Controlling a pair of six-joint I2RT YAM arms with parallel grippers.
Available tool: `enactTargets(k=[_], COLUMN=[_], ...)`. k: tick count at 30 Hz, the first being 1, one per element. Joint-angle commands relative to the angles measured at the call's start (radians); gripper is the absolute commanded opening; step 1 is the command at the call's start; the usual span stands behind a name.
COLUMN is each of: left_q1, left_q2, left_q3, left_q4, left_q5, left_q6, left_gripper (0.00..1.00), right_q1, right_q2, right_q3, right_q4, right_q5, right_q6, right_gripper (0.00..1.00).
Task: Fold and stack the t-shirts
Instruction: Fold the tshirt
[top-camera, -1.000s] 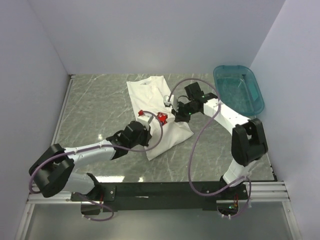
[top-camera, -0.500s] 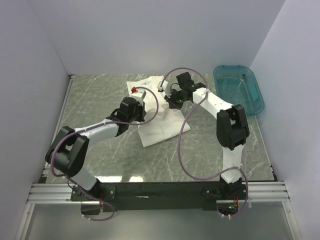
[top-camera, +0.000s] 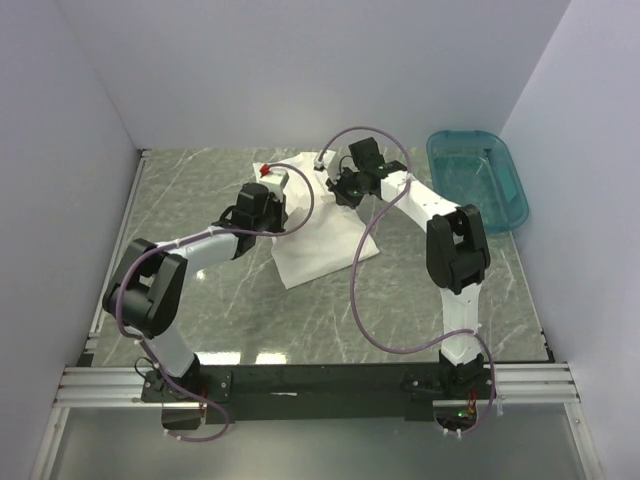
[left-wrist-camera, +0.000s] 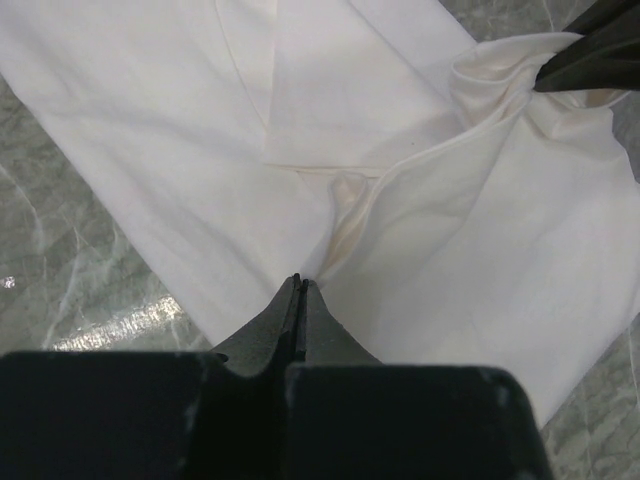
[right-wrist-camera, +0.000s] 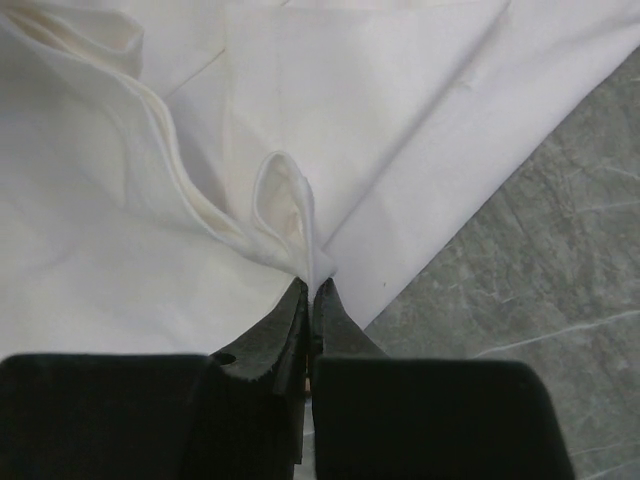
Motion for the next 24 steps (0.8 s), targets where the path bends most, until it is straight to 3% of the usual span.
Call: enactTargets(k=[1, 24], left_q1=[0.005, 0.040], left_q2=[0.010, 0.101], left_q3=[0.047, 0.172], left_q4=[0.036, -0.014], left_q5=[0.043, 0.074], left_q6=[0.031, 0.064], left_gripper=[0.00, 0.00], right_q1=[0.004, 0.005], right_q2=[0.017, 0.045], right_q3=[0.040, 0.058], right_q4=[0.064, 0.123], right_q5=[0.035, 0.130], right_q6=[0.030, 0.105], right_gripper=[0.00, 0.00])
